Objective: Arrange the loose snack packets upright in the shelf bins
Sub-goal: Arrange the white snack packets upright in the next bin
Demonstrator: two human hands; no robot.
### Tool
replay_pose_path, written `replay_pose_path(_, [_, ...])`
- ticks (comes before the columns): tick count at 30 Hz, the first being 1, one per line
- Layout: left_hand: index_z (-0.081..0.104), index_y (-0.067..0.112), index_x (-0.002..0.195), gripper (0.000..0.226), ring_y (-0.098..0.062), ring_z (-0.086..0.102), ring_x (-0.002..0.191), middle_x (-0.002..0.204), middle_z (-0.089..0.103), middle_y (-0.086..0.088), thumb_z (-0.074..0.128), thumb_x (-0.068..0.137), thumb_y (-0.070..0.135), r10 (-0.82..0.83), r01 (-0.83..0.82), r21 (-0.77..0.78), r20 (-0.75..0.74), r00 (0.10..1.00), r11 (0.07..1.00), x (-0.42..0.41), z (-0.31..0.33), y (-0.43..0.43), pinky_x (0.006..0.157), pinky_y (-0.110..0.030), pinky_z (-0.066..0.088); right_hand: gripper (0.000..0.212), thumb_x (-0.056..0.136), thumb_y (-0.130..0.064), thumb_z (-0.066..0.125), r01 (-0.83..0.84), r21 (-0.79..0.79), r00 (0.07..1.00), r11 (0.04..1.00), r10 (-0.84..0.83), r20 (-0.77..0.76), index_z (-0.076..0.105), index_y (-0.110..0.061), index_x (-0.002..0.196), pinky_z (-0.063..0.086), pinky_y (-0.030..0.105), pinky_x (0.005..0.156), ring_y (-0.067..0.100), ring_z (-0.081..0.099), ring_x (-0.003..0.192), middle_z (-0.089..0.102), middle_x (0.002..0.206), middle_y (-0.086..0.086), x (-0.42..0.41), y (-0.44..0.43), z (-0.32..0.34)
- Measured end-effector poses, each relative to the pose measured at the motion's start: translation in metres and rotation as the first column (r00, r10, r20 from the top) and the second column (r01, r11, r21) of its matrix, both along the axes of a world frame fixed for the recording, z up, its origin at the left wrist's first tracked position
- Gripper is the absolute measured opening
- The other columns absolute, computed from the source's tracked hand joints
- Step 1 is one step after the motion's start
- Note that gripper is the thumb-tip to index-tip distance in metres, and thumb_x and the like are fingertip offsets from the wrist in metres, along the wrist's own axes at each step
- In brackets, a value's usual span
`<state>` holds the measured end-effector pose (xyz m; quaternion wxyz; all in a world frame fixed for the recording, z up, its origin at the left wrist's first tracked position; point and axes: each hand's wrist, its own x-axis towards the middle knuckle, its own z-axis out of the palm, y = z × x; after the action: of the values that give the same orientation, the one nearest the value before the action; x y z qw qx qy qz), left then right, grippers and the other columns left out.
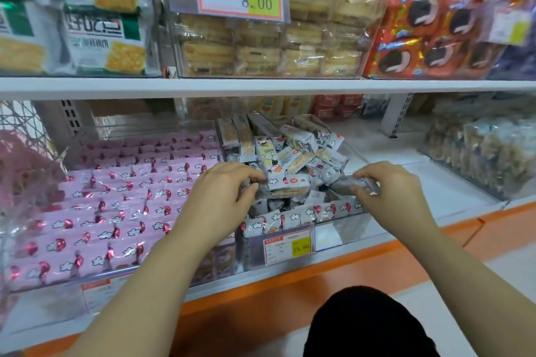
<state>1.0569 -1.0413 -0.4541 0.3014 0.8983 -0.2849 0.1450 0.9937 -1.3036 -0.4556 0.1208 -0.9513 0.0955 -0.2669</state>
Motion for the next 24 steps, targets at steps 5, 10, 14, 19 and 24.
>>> replay_pose_path(5, [0.066, 0.030, 0.112, 0.022, -0.003, 0.046, 0.106, 0.110, 0.059, 0.017, 0.054, 0.095, 0.023, 0.018, -0.017, -0.070, 0.008, 1.000, 0.997, 0.005, 0.000, 0.011, 0.088, -0.022, 0.034, 0.022, 0.080, -0.029, 0.073, -0.110, 0.080, 0.994, 0.991, 0.108, 0.029, 0.069, -0.023, 0.100, 0.042, 0.027, 0.082, 0.017, 0.055, 0.096, 0.063, 0.102, -0.006, 0.000, 0.016, 0.023])
replay_pose_path(10, [0.066, 0.032, 0.110, 0.022, 0.006, 0.041, 0.093, 0.098, 0.044, 0.037, 0.054, 0.095, 0.022, 0.038, -0.040, -0.104, -0.020, 0.999, 0.994, 0.005, -0.001, 0.026, 0.076, 0.003, 0.029, 0.018, 0.084, -0.029, 0.068, -0.463, 0.223, 0.861, 0.858, 0.496, -0.117, 0.065, -0.034, 0.101, 0.041, 0.006, 0.079, -0.007, 0.055, 0.095, 0.060, 0.100, -0.022, 0.016, 0.067, 0.041])
replay_pose_path(14, [0.065, 0.037, 0.108, 0.023, 0.001, 0.054, 0.088, 0.099, 0.048, 0.038, 0.054, 0.094, 0.022, 0.027, -0.033, -0.114, -0.054, 0.998, 0.993, 0.007, -0.001, 0.034, 0.075, 0.002, 0.035, 0.029, 0.086, -0.035, 0.065, -0.520, -0.009, 0.844, 0.854, 0.511, -0.163, 0.063, -0.034, 0.115, 0.031, 0.017, 0.097, 0.002, 0.042, 0.117, 0.050, 0.126, -0.017, 0.041, 0.083, 0.040])
replay_pose_path(19, [0.065, 0.036, 0.110, 0.023, 0.012, 0.046, 0.091, 0.100, 0.049, 0.034, 0.053, 0.094, 0.024, 0.009, -0.015, -0.108, -0.059, 0.998, 0.994, 0.012, -0.001, 0.036, 0.081, 0.001, 0.031, 0.040, 0.085, -0.048, 0.062, -0.463, -0.198, 0.875, 0.864, 0.410, -0.257, 0.056, -0.037, 0.123, 0.045, 0.028, 0.086, 0.010, 0.051, 0.113, 0.038, 0.140, -0.014, 0.059, 0.089, 0.022])
replay_pose_path(24, [0.065, 0.033, 0.111, 0.022, 0.012, 0.043, 0.095, 0.106, 0.052, 0.028, 0.052, 0.095, 0.024, 0.002, -0.007, -0.093, -0.052, 0.999, 0.996, 0.016, 0.000, 0.031, 0.080, 0.003, 0.029, 0.025, 0.083, -0.019, 0.070, -0.452, -0.026, 0.892, 0.892, 0.452, 0.003, 0.068, -0.021, 0.108, 0.038, 0.010, 0.087, 0.004, 0.055, 0.102, 0.057, 0.115, -0.012, 0.058, 0.076, 0.011])
